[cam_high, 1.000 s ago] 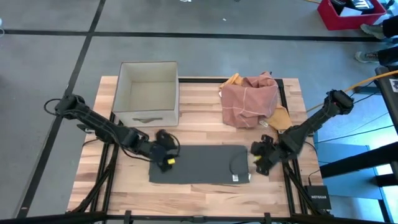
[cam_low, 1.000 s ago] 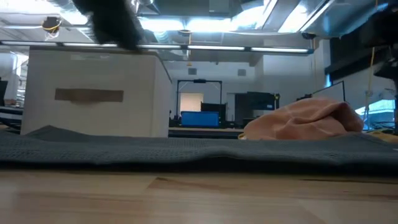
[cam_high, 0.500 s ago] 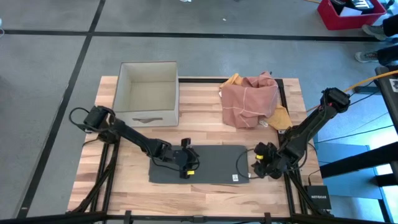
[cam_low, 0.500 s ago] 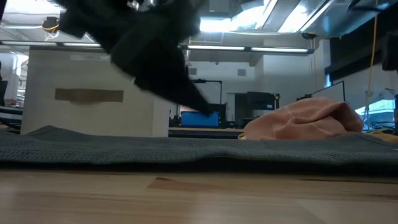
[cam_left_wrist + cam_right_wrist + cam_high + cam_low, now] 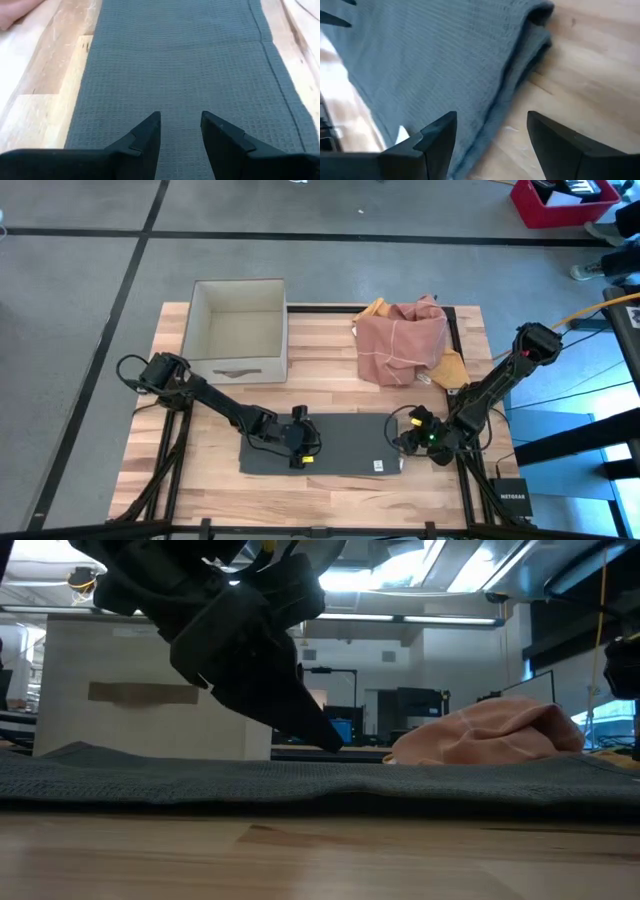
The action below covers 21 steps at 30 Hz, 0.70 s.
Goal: Fold towel
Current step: Fold the grey towel
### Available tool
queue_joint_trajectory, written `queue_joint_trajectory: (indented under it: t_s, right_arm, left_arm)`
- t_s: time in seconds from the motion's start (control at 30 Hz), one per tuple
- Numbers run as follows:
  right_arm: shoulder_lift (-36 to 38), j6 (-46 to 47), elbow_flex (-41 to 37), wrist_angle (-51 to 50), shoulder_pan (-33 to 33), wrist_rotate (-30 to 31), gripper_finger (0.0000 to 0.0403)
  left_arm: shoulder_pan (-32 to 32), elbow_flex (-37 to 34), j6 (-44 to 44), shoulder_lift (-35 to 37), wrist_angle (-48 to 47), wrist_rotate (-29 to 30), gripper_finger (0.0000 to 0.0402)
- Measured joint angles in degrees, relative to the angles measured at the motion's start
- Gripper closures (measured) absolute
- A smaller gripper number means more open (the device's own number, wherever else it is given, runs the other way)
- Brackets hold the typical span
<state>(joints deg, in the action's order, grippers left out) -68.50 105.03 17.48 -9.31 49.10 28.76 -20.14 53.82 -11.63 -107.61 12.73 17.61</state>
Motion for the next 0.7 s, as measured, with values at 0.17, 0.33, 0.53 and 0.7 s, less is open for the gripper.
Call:
queue_joint_trajectory:
  t_s: [0.17,0.33,0.53,0.7]
  right_arm:
    - [-3.6,1.0,0.0,4.8,0.0,1.2,0.0158]
    - [-6.3,1.3,0.0,7.7,0.0,3.3,0.0158]
    - [-7.4,1.4,0.1,8.8,0.0,4.0,0.0158]
    - [-7.5,1.1,0.0,8.7,-0.1,3.1,0.0158]
  left_arm:
    - [0.3,0.0,0.4,-0.8,1.4,-0.9,0.027]
    - [1.2,0.0,1.3,-4.6,7.1,-2.0,0.027]
    - [2.7,0.1,1.9,-6.7,8.0,-3.1,0.027]
    - [3.4,0.1,-0.4,-7.0,8.1,-3.9,0.027]
